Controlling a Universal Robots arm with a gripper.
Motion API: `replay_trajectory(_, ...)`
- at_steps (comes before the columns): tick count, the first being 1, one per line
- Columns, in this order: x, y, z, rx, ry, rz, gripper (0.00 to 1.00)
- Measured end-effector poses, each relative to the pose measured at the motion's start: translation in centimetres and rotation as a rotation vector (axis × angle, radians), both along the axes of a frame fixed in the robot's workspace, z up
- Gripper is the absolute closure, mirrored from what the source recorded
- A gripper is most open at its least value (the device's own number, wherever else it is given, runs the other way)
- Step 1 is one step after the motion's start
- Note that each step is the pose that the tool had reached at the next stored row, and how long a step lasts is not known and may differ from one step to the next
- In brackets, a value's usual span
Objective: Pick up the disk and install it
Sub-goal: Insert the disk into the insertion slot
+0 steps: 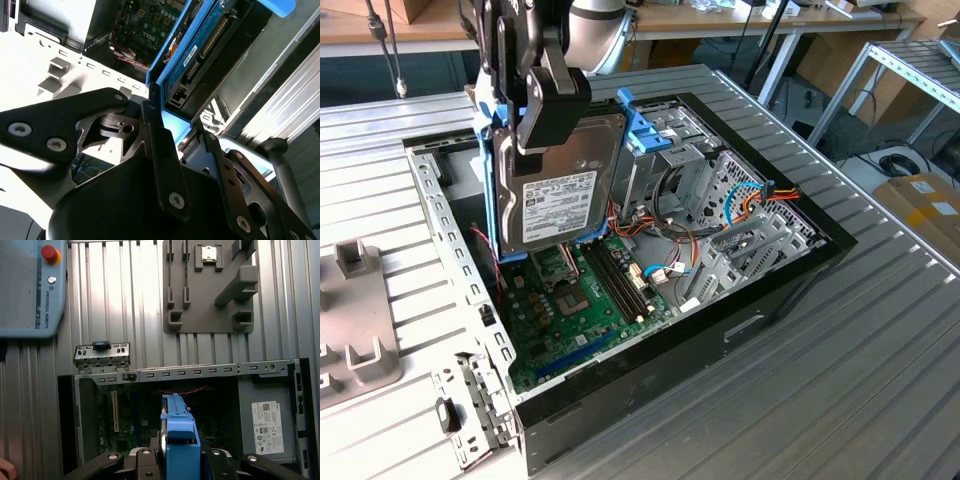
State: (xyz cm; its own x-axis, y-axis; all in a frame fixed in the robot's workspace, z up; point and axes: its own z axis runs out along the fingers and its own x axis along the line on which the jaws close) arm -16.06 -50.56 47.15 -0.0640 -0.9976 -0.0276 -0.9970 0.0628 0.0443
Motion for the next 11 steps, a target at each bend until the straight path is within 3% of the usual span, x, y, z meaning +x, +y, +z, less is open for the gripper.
replay_trajectory(11, 0.51, -0.13, -0.01, -0.0001, 0.0001, 0.0, 0.63)
